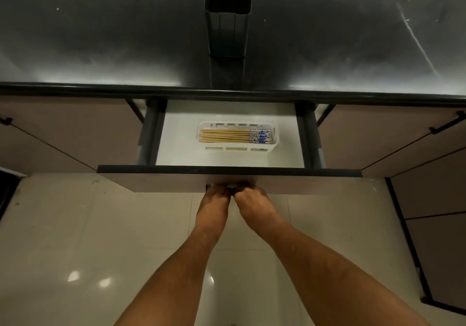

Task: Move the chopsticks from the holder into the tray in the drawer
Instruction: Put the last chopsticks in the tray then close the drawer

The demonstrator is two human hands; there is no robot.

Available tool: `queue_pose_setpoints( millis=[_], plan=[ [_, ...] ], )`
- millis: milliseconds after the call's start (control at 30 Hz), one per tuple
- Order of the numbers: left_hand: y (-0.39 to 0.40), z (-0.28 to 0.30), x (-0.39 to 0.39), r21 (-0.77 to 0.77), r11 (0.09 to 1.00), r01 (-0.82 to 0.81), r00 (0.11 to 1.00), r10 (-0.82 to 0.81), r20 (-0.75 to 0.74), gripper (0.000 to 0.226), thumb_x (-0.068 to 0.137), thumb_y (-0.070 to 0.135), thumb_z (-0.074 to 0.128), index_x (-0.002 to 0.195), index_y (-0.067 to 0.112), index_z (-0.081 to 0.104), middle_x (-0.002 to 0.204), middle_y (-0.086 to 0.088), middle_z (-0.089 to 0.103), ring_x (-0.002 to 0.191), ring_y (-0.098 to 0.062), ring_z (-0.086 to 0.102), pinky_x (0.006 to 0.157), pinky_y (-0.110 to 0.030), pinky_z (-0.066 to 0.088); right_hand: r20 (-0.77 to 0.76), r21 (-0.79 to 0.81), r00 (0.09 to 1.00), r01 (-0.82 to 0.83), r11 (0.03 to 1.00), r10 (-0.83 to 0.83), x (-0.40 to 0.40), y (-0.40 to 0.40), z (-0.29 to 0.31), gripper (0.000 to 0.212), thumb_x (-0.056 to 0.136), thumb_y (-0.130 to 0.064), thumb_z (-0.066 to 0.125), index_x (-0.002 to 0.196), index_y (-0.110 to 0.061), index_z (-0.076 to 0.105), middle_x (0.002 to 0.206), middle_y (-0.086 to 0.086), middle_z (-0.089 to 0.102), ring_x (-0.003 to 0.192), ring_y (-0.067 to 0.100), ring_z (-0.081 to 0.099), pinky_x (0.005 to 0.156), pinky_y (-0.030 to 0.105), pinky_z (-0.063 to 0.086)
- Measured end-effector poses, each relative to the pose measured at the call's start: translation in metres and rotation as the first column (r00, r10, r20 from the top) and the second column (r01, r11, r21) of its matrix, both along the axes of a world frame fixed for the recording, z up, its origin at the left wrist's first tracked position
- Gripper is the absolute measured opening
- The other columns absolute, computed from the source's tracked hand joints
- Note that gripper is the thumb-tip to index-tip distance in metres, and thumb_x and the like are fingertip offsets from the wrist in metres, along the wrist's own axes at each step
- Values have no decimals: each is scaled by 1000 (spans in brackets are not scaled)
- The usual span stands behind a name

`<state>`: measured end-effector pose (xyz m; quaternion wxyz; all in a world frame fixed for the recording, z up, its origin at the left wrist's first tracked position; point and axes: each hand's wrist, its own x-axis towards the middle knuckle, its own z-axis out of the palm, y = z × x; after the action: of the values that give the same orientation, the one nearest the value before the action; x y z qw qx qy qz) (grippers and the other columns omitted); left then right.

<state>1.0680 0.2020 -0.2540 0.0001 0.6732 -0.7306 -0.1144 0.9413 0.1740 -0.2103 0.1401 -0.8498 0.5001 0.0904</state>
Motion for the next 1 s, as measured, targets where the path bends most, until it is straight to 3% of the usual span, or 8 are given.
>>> queue_pose_setpoints(
  millis=[200, 433, 567, 633, 733, 800, 900, 1000],
  plan=[
    [-74, -2, 7, -88, 996, -24, 997, 18, -71, 47, 91, 11, 69, 135, 20, 57, 133, -3, 60, 121, -18, 58, 107, -27, 44, 58, -33, 998, 32, 999, -30, 9, -75, 0, 16, 96, -9, 61, 110, -11, 70, 102, 10, 72, 91, 24, 70, 89, 37, 54],
    [-146, 4, 14, -75, 991, -111, 978, 96, -186, 25, 92, 5, 63, 114, 18, 65, 107, -3, 70, 85, -15, 69, 71, -20, 52, 81, -60, 995, 69, 996, -64, 18, -149, -1, 14, 96, -6, 60, 105, -12, 69, 101, 9, 69, 94, 25, 68, 85, 36, 54],
    [-182, 1, 13, -117, 992, -52, 989, 34, -146, 48, 88, 8, 68, 133, 18, 55, 133, -5, 59, 121, -21, 56, 105, -28, 43, 49, -2, 994, 94, 996, -93, 23, -181, -7, 26, 96, -8, 60, 121, -12, 64, 118, 12, 64, 110, 29, 61, 95, 39, 51],
    [-197, -2, 13, -81, 995, -57, 994, 50, -94, 56, 90, 11, 66, 142, 18, 46, 143, -7, 51, 130, -22, 48, 112, -30, 35, -38, -23, 999, 34, 999, -35, 25, -196, -13, 33, 96, -14, 62, 129, -12, 60, 126, 13, 61, 116, 30, 58, 101, 38, 46],
    [-209, -7, 14, -70, 995, -68, 996, 64, -59, 52, 92, 6, 63, 140, 15, 48, 142, -9, 52, 130, -24, 50, 111, -31, 37, -152, -39, 984, -95, 995, 88, 28, -215, -15, 33, 104, -24, 46, 133, -14, 58, 133, 12, 61, 121, 30, 56, 103, 38, 44],
    [-213, -5, 13, -93, 993, -68, 997, 64, -48, 44, 94, 4, 59, 137, 14, 50, 138, -9, 55, 126, -24, 53, 108, -30, 40, -130, -56, 991, -46, 997, 38, 32, -223, -13, 34, 106, -25, 39, 130, -13, 61, 131, 12, 63, 120, 31, 59, 100, 40, 47],
    [-223, -5, 15, -166, 982, -86, 991, 68, -116, 32, 98, 4, 53, 129, 13, 55, 129, -8, 61, 117, -20, 58, 101, -27, 43, -50, -111, 995, 77, 991, -83, 32, -227, -13, 26, 100, -14, 53, 124, -12, 64, 123, 12, 66, 111, 31, 64, 90, 42, 52],
    [-228, -6, 14, -188, 977, -101, 986, 74, -147, 27, 102, 5, 46, 124, 14, 58, 123, -6, 63, 111, -18, 60, 97, -25, 45, 23, -123, 993, 117, 986, -115, 29, -229, -20, 30, 99, -11, 57, 128, -11, 61, 126, 13, 65, 116, 30, 63, 96, 40, 53]
  ],
)
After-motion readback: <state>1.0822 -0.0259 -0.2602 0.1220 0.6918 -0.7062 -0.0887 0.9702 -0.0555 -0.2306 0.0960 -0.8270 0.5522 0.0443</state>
